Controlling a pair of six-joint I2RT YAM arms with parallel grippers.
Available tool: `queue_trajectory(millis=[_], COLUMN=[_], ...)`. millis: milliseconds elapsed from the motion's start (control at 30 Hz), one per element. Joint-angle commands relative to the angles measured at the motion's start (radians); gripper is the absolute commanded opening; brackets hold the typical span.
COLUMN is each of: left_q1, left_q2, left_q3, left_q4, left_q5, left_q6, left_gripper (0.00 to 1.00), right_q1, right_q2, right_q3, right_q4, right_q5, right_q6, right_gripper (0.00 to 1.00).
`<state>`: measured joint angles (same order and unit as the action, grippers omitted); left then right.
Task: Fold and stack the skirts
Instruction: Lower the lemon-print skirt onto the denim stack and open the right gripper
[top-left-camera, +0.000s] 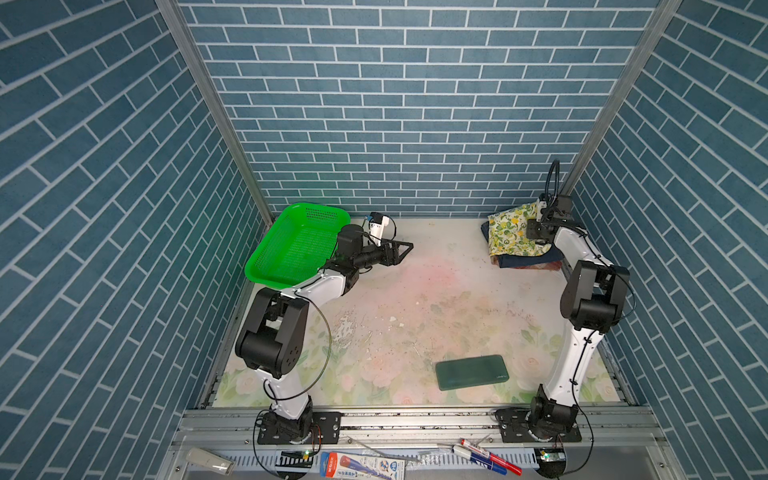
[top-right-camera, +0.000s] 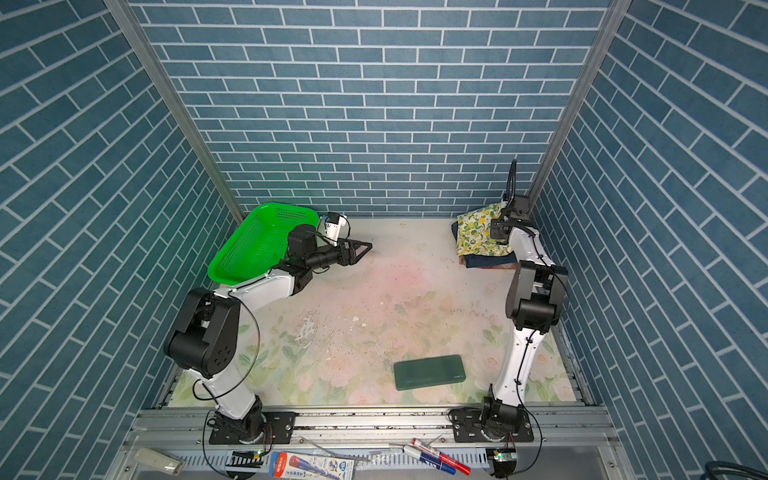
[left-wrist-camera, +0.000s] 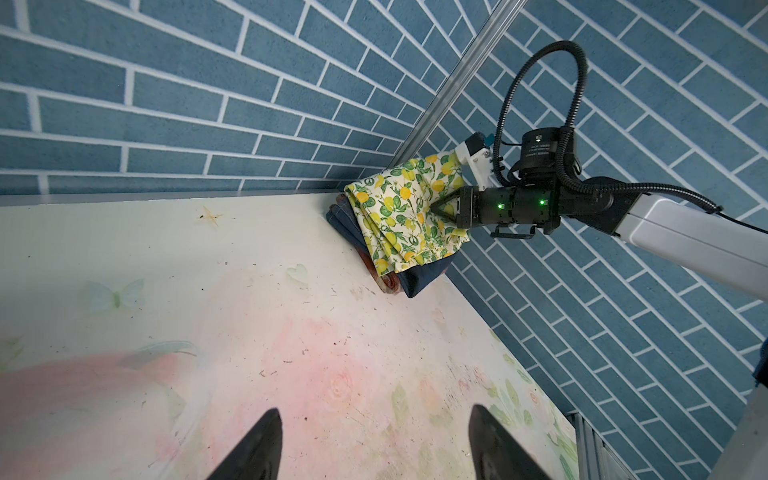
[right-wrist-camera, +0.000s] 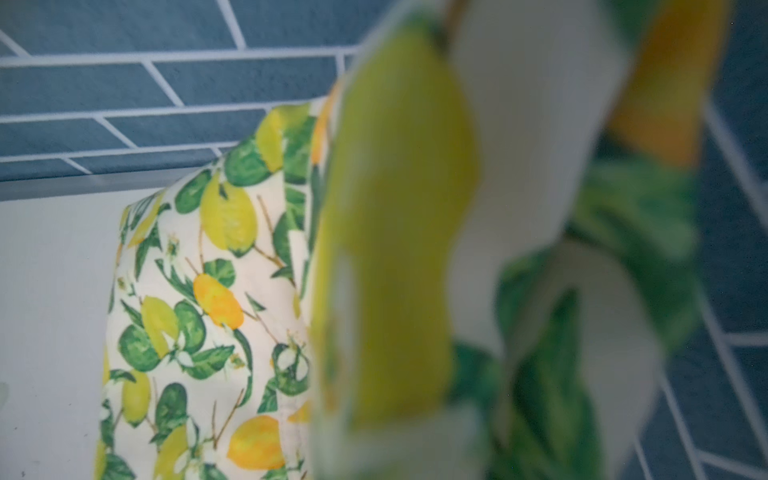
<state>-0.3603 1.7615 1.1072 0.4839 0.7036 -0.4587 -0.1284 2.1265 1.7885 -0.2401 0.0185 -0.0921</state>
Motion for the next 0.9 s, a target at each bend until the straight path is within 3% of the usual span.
queue_trajectory(millis=[0, 167, 233, 400, 467, 567, 733, 867], left_q1=[-0.006, -0.006, -0.006, -0.006, -0.006, -0.005, -0.006, -0.005], left_q2=[0.020, 0.026, 0.030, 0.030, 0.029, 0.021, 0.004, -0.012], left_q3=[0.024, 0.027, 0.032, 0.039, 0.039, 0.033, 0.022, 0.013], left_q4=[-0.007, -0.022, -0.027, -0.037, -0.035, -0.034, -0.030, -0.028], left_q5=[0.003, -0.001, 0.000, -0.003, -0.001, -0.004, -0.005, -0.008], left_q6=[0.023, 0.030, 0.029, 0.031, 0.028, 0.027, 0.025, 0.026], left_gripper=[0.71, 0.71, 0.71, 0.71, 0.71, 0.72, 0.72, 0.72], right_q1=[-0.005, -0.014, -0.016, -0.015, -0.015, -0.013, -0.014, -0.014], right_q2=[-0.025, 0.040, 0.054, 0.059, 0.059, 0.052, 0.007, -0.035], right_q3=[-0.035, -0.009, -0.013, -0.018, -0.015, -0.018, -0.031, -0.047], right_q4=[0.274, 0.301, 0.314, 0.318, 0.312, 0.306, 0.300, 0.332], right_q5=[0.084, 0.107, 0.093, 0.061, 0.056, 0.072, 0.116, 0.222], right_q6=[-0.099, -0.120, -0.119, -0.109, -0.108, -0.109, -0.100, -0.075], right_gripper=[0.00, 0.02, 0.18, 0.43, 0.60, 0.71, 0.80, 0.82])
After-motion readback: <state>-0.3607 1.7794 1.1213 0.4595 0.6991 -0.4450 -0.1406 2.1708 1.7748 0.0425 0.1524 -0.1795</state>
